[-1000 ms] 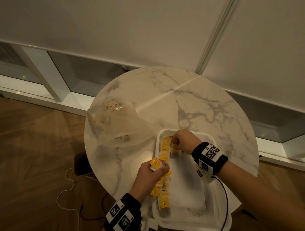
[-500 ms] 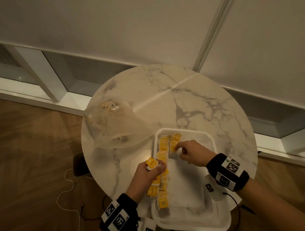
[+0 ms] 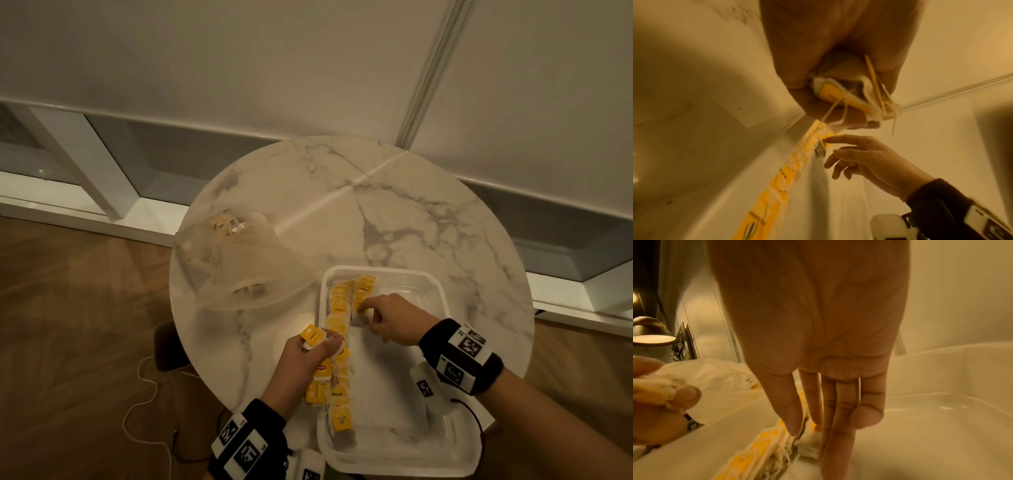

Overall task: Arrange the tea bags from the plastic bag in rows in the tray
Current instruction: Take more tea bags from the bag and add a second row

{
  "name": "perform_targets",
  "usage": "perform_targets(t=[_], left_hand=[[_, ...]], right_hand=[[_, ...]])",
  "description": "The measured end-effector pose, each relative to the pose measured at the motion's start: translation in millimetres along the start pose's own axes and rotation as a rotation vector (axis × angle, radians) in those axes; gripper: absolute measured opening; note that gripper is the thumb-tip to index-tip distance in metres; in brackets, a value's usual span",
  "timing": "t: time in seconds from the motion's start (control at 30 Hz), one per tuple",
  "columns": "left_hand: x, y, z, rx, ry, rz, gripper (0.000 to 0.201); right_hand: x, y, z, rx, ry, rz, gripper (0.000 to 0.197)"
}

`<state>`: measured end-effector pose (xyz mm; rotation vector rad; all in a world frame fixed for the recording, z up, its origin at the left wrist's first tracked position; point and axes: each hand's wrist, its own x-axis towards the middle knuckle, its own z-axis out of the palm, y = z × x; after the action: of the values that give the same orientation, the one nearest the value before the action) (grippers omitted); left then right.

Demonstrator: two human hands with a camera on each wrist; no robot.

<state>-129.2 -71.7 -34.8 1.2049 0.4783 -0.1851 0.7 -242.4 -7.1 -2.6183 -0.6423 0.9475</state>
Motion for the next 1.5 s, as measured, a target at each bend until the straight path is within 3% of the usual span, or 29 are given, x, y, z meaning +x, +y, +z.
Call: perform_targets(t=[0.2,0.33,0.47,0.6,0.73,1.0,1.17,1.5], left_hand=[[1,4,0,-0.058,0.017,-0.009,0.017],[0,10,6,-0.119,-0.020,-0.020,0.016],[1,10,10,0.080,-0.125,0.098,0.008],[1,14,19,0.213,-0.244,0.168,0.008],[3,18,19,0.243,-0.352,0.116,0.027],[-1,21,20,0.132,-0.476,0.014,0.045],[-4,23,22,0.030,-0.482,-0.050,0.041],[-1,20,21,0.025,-0.471,-0.105,0.046]], right_hand=[[-33,-18,-9,0.277,0.159,-0.185,0.013],[-56,-32,0,0.372,0.223,-0.302,0.014],[-60,-36,-2,0.511,0.347,-0.299,0.011],[-62,-39,-4,0.346,0.221,-0.391,0.025],[-65,-37,-8,0.232,0.107,-0.439,0.041],[-64,-32,-9,0.221,0.190,-0.498,0.020],[-65,-32,-9,0.333,0.261,-0.497,0.014],[-71,-27,-16,0.511,0.235,-0.394,0.011]])
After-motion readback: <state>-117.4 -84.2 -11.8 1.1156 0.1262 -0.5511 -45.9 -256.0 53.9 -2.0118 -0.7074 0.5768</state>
